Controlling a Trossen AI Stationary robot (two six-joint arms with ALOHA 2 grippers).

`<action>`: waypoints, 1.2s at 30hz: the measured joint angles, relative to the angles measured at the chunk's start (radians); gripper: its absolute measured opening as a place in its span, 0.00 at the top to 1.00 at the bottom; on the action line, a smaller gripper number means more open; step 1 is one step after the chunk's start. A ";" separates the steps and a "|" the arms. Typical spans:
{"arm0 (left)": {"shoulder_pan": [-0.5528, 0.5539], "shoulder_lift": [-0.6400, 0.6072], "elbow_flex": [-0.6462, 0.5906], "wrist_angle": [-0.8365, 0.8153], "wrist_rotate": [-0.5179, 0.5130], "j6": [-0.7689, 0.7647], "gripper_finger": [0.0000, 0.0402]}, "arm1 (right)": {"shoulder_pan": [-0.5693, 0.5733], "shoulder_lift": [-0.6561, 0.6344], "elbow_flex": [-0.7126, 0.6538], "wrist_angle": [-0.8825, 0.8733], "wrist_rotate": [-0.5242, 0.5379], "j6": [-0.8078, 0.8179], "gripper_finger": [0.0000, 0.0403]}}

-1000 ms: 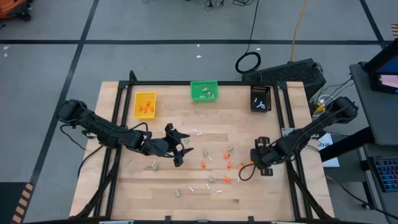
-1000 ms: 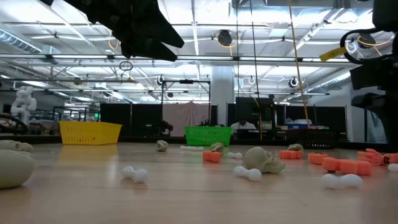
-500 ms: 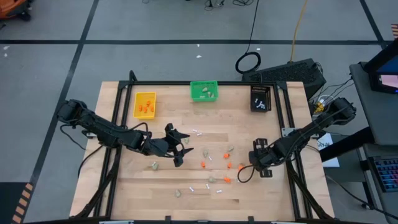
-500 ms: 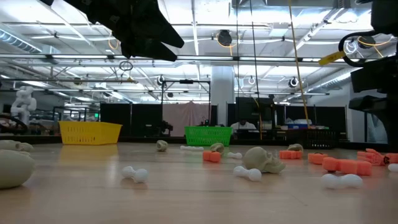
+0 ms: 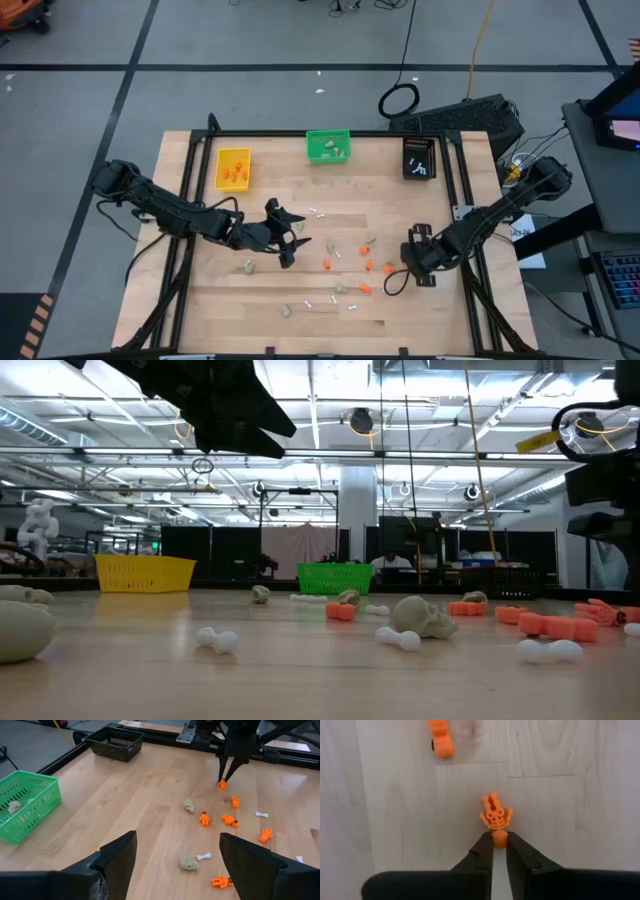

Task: Sort Halloween decoration
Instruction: Put the orange skeleton toy into the yellow bin

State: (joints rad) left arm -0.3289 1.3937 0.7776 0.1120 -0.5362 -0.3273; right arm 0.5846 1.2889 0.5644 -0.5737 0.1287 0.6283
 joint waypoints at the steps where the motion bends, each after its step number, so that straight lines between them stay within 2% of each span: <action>1: 0.000 0.000 0.000 0.000 0.000 0.004 0.30 | 0.010 -0.001 0.000 0.005 0.010 0.026 0.97; 9: -0.001 0.000 0.000 0.003 0.000 0.055 0.30 | 0.120 0.000 -0.001 0.147 0.237 0.211 0.99; 17: -0.001 0.000 0.000 0.009 0.000 0.042 0.30 | 0.151 -0.001 0.000 0.293 0.514 0.196 0.99; 21: -0.001 0.000 0.000 0.010 0.000 0.018 0.30 | 0.150 -0.002 0.000 0.414 0.704 0.089 0.99; 25: -0.001 0.000 0.000 0.010 0.000 -0.007 0.30 | 0.136 -0.002 0.000 0.576 0.893 -0.094 0.99; 27: -0.001 0.000 0.000 0.013 -0.004 -0.006 0.30 | 0.122 -0.002 0.000 0.669 0.956 -0.198 0.99; 31: -0.001 0.004 0.000 0.016 -0.006 0.012 0.30 | 0.074 -0.002 0.001 0.797 0.974 -0.401 0.99; 36: -0.001 0.053 0.000 0.109 -0.008 0.101 0.30 | 0.020 0.002 0.001 0.884 0.973 -0.525 0.99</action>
State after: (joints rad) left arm -0.3298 1.4467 0.7773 0.2212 -0.5445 -0.2265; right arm 0.6047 1.2912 0.5652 0.3102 1.1013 0.1034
